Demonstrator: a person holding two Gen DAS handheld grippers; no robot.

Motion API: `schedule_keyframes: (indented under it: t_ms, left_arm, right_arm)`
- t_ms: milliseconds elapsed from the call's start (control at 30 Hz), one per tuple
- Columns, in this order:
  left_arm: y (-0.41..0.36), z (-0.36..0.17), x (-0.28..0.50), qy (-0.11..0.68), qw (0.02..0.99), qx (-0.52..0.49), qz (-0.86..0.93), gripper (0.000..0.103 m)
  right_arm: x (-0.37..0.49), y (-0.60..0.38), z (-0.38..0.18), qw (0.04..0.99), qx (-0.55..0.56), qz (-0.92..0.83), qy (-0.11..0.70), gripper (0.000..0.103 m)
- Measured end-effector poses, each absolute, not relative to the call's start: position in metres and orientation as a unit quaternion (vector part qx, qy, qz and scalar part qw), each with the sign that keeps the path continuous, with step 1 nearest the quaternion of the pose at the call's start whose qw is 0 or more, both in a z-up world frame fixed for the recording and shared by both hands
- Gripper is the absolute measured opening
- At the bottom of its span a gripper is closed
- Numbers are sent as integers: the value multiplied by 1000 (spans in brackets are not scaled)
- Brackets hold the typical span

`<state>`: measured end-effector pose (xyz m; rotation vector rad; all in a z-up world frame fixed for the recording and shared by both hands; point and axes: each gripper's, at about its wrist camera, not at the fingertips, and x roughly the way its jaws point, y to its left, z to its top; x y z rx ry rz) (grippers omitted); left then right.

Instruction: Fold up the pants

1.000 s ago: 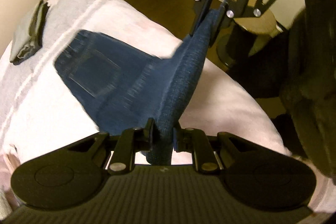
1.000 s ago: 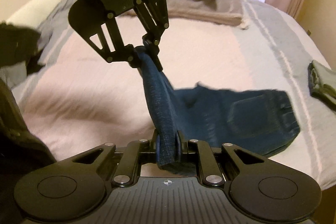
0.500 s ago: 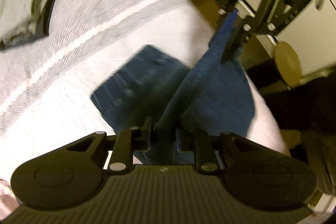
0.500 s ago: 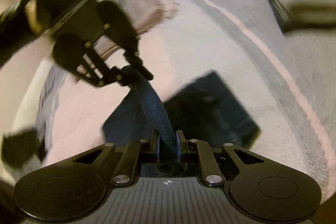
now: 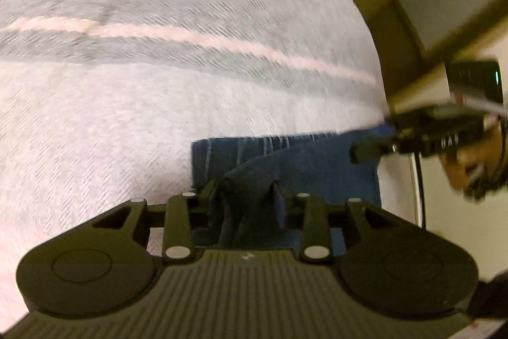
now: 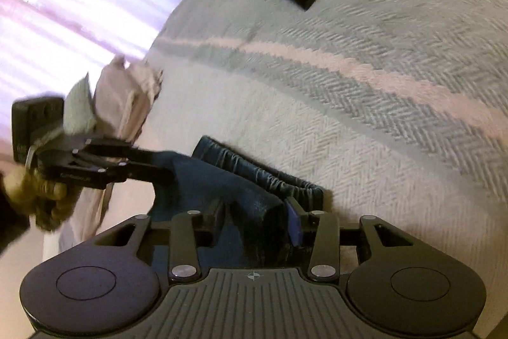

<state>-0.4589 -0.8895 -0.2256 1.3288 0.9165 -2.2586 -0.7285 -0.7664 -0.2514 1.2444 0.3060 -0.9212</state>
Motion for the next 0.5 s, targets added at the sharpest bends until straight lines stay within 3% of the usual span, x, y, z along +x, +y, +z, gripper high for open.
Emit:
schedule_keyframes:
  t_ms: [67,133,200,333,500]
  left_arm:
    - [-888,-223,-453,334,192,455,-803,30]
    - [-890,-227,-455,342,199,449,-801,29]
    - [-892,-234,-459,343,206,451,-798,15]
    - [-901,-236,-467,328,217,444,-805,13]
    - [-915,-270,-483,320,213,475,-792,13]
  right_arm:
    - [-728,-764,-251,697,559,-430,129,38]
    - [-724,-765,-253,688,558,-445,131,22]
    - [-725,-769,-254,678,567,-450,131,17]
    - [-729,-778,-249,680,555,-461,128,15]
    - [-732,-799,-287,654,578,-459,165,15]
